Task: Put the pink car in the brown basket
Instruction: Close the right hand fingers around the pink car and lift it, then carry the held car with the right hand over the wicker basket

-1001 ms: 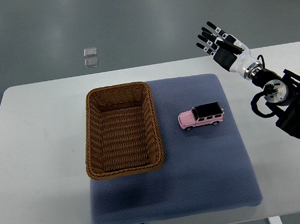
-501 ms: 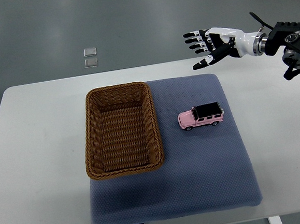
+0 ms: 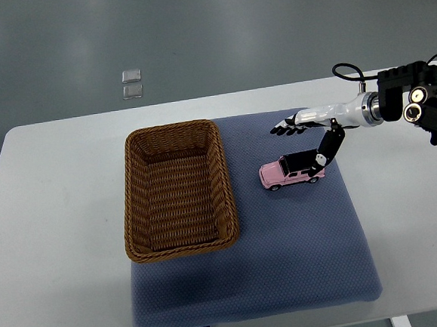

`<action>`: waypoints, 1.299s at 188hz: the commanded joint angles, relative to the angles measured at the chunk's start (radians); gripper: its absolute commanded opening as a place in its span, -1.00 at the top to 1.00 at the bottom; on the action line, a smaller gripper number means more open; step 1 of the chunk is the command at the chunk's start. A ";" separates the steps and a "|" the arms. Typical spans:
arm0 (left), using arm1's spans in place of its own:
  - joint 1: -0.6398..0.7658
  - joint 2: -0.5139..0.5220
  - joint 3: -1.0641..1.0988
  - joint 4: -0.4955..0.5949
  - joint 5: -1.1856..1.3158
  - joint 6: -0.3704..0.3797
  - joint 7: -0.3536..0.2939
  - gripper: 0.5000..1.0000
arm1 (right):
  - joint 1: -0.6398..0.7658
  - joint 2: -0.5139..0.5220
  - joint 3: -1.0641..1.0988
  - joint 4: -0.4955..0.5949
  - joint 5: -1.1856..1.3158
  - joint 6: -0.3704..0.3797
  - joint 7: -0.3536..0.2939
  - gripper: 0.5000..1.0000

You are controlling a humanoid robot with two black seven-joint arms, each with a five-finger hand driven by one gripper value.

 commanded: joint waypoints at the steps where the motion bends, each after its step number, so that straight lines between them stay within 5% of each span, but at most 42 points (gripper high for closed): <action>1: 0.000 0.000 0.000 0.000 0.000 0.000 0.000 -1.00 | -0.022 0.010 -0.006 -0.003 -0.030 -0.048 -0.002 -0.88; 77: 0.000 0.000 -0.002 0.002 0.000 -0.002 0.000 -1.00 | -0.077 0.044 -0.015 -0.037 -0.073 -0.120 -0.001 -0.52; 96: 0.000 0.000 -0.003 0.002 0.000 0.000 0.000 -1.00 | -0.085 0.052 -0.015 -0.052 -0.086 -0.130 0.001 -0.13; 112: 0.000 0.000 -0.003 0.003 0.000 0.000 0.002 -1.00 | -0.094 0.056 -0.015 -0.058 -0.103 -0.133 0.002 0.54; 136: 0.000 0.000 -0.003 0.005 0.000 0.000 0.000 -1.00 | -0.093 0.064 -0.018 -0.071 -0.109 -0.147 0.005 1.00; 244: 0.000 0.000 -0.003 0.003 0.000 0.000 0.000 -1.00 | 0.133 -0.069 -0.009 0.015 -0.081 -0.029 0.010 1.00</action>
